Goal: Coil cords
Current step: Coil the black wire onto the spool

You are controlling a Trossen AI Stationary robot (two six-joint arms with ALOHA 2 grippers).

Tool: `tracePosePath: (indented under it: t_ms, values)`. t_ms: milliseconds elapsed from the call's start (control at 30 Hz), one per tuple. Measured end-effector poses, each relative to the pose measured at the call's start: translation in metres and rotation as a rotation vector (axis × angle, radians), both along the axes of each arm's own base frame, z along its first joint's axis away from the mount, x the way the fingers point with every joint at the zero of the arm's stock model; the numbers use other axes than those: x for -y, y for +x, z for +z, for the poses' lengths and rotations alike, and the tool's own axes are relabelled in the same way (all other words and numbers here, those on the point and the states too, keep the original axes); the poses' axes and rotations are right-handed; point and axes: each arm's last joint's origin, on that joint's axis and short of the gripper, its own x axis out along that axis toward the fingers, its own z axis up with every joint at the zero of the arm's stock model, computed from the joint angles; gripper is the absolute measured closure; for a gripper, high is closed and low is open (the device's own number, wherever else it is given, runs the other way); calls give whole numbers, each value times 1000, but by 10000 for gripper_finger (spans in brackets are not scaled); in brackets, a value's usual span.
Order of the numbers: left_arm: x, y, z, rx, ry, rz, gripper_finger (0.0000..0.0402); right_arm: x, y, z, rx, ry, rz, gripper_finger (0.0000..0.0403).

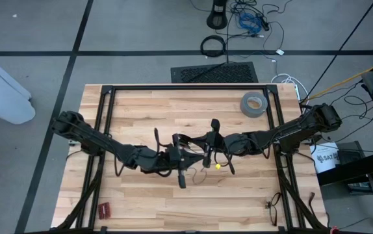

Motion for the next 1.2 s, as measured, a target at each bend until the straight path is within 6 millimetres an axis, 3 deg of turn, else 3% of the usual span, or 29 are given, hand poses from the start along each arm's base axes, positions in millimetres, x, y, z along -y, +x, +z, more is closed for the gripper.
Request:
tracePosePath:
  t_ms: [300,700,1200]
  values:
    - [3,5,-12,-37,16,-4,394,-1,0,0,-4,3,23,403]
    - [13,2,-17,-85,36,-24,301,-1,0,0,-5,6,42,403]
    - [37,-11,-36,-258,-55,-105,296,-2,0,2,15,20,80,403]
